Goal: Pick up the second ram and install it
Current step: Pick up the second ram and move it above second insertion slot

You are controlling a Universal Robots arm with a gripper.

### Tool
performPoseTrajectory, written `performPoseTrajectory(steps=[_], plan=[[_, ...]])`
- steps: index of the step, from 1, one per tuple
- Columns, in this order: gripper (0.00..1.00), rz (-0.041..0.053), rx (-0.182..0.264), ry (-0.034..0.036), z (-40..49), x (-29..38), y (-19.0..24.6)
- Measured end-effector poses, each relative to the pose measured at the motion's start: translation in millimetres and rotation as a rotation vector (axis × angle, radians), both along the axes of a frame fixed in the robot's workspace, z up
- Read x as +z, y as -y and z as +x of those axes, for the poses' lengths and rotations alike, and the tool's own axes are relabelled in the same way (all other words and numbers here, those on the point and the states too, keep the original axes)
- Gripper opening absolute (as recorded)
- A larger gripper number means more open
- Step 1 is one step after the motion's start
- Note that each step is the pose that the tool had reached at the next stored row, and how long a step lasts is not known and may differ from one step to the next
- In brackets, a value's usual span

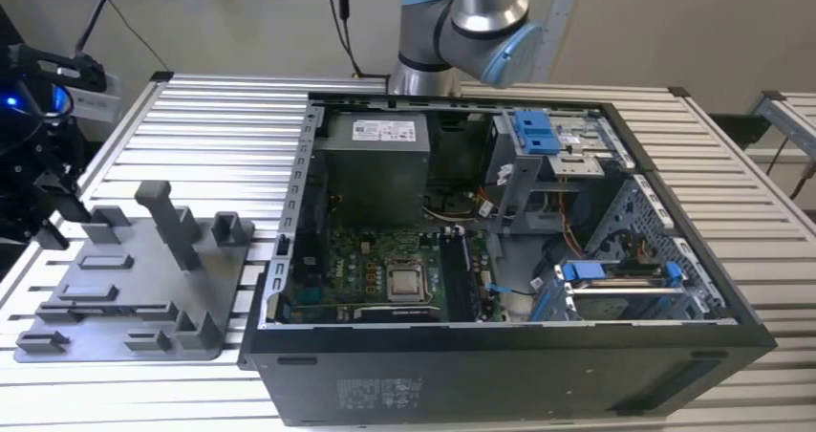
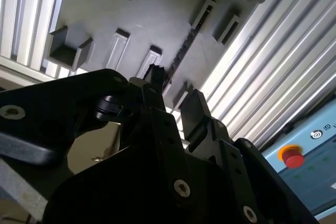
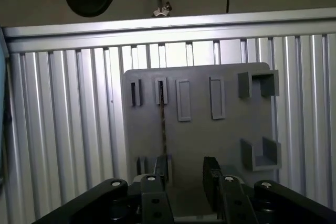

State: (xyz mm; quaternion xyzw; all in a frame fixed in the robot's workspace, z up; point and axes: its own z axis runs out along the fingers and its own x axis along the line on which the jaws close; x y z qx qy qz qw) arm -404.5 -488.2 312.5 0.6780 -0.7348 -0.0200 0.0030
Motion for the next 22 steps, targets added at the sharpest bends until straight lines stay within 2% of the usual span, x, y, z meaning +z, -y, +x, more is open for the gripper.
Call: performPoseTrajectory(steps=[3,10,22], plan=[[0.42,0.0,0.005,-0.0022,0.1,-4.6,0.1],[0.42,0.0,0.014,-0.0017,0.1,-16.0,0.1],[0.42,-0.0002,0.035,-0.0013,0.1,-29.6,0.1]])
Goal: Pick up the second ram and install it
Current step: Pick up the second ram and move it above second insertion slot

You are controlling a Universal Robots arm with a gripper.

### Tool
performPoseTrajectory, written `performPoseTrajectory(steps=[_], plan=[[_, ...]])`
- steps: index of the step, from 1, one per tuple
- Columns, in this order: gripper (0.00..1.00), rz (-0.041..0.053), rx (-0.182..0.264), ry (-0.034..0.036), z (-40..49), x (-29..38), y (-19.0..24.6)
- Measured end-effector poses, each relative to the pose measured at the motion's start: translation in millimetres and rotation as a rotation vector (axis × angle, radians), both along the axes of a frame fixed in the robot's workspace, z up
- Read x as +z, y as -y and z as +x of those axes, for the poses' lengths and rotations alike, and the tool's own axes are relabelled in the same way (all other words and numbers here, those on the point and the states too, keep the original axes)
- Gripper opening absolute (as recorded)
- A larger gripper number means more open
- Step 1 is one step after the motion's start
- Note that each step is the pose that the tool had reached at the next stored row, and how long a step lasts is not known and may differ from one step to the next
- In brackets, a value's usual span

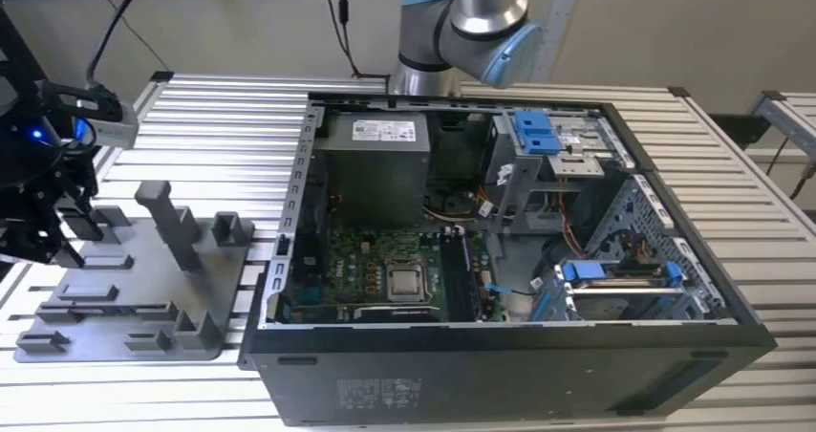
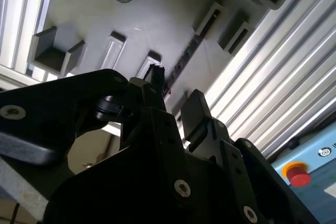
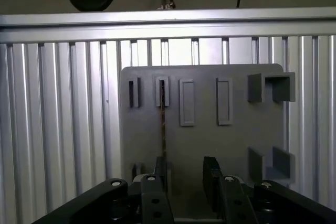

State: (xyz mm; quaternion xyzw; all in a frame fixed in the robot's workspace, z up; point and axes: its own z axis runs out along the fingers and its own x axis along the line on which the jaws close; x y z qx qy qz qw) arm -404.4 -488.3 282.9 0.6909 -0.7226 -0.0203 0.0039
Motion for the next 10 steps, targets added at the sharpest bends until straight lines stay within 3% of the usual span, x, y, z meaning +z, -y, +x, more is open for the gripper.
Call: performPoseTrajectory(steps=[10], plan=[[0.42,0.0,0.016,0.0001,0.0,-10.6,0.0]])
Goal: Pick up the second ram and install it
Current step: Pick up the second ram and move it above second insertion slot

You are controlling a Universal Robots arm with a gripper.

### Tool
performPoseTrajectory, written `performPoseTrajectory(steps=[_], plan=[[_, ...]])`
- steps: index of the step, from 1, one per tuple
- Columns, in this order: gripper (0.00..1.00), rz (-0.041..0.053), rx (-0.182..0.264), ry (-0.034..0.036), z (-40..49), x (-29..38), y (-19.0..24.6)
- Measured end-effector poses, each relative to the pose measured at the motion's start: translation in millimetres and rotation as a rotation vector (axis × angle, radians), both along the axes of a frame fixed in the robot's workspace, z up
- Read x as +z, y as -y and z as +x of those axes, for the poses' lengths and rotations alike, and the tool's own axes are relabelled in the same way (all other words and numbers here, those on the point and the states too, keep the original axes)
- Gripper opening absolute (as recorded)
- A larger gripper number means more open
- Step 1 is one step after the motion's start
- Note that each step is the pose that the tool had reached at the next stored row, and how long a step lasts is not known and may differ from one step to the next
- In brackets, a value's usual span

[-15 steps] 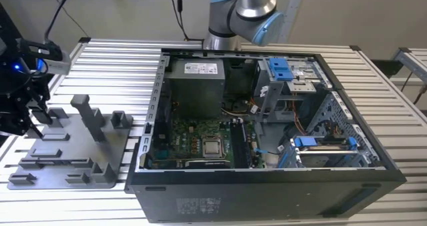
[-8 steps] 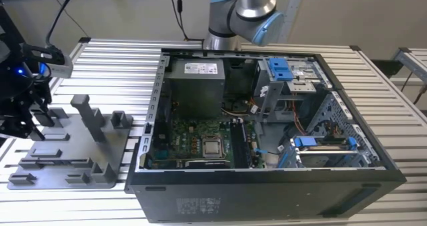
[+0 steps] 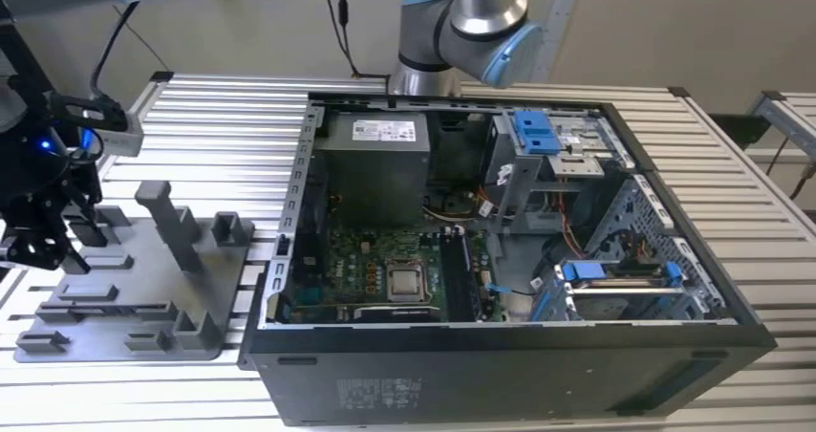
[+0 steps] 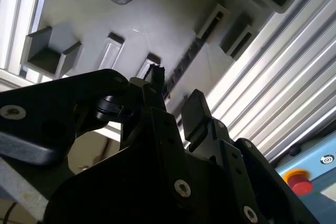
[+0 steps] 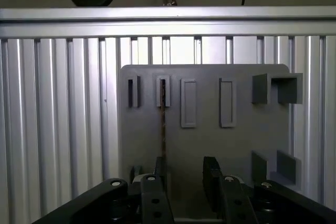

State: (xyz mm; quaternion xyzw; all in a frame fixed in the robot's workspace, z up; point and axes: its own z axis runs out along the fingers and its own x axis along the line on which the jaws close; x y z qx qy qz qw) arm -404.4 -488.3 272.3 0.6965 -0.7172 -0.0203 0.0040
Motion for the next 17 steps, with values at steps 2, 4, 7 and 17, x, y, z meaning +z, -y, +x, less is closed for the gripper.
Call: performPoseTrajectory(steps=[2,4,7,17], plan=[[0.42,0.0,0.003,0.0,0.0,-2.0,0.0],[0.42,-0.0001,0.004,-0.0001,0.0,-3.1,0.0],[0.42,-0.0002,0.005,-0.0002,0.0,-3.5,0.0],[0.42,0.0,0.007,-0.0001,-0.1,-11.3,0.0]])
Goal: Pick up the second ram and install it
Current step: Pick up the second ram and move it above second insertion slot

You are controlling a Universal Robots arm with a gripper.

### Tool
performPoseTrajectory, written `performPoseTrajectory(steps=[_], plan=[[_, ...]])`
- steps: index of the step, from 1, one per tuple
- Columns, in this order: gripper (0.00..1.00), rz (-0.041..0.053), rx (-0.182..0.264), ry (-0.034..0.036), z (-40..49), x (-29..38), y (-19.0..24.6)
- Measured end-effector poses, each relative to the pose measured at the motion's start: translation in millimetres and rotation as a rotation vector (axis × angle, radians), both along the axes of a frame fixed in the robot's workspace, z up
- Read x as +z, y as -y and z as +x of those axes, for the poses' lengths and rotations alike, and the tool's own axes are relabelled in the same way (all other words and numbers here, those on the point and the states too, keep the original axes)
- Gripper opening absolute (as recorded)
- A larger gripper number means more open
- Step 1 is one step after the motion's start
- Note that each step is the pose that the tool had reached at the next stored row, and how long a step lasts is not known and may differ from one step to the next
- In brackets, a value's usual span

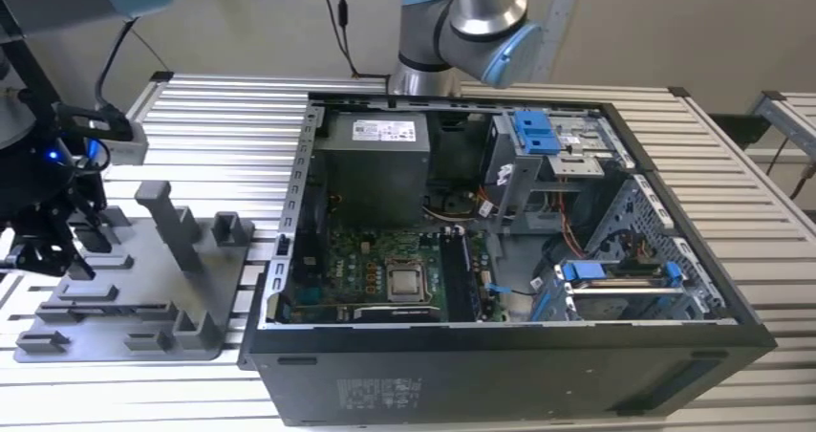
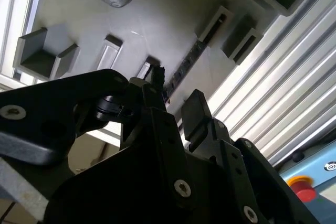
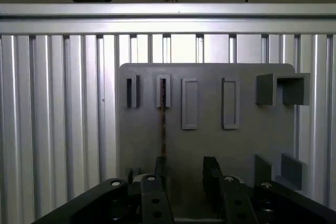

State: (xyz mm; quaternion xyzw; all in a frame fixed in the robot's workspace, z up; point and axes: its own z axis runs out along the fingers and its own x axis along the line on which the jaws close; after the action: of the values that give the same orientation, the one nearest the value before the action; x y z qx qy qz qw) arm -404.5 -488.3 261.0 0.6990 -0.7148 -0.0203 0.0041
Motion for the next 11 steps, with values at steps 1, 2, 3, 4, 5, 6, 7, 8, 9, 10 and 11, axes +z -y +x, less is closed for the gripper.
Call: performPoseTrajectory(steps=[1,2,3,4,5,6,7,8,9,10,11], plan=[[0.42,0.0001,0.003,0.0001,-0.5,-1.6,-0.1],[0.42,0.0001,0.008,0.0001,-1.1,-3.4,-0.1],[0.42,0.0,0.013,0.0,-1.7,-4.8,0.0],[0.42,-0.0001,0.019,-0.0002,-2.4,-6.2,0.1],[0.42,-0.0002,0.025,0.0003,-3.4,-7.9,0.2],[0.42,0.0,0.029,0.0015,-4.3,-9.4,0.2],[0.42,0.0,0.033,0.0021,-5.3,-10.7,0.4],[0.42,-0.0001,0.035,0.0027,-6.3,-11.9,0.7],[0.42,0.0,0.037,0.0041,-7.4,-13.2,0.9],[0.42,0.0,0.038,0.0055,-8.6,-14.7,1.2],[0.42,0.0,0.039,0.0064,-9.4,-16.5,1.5]])
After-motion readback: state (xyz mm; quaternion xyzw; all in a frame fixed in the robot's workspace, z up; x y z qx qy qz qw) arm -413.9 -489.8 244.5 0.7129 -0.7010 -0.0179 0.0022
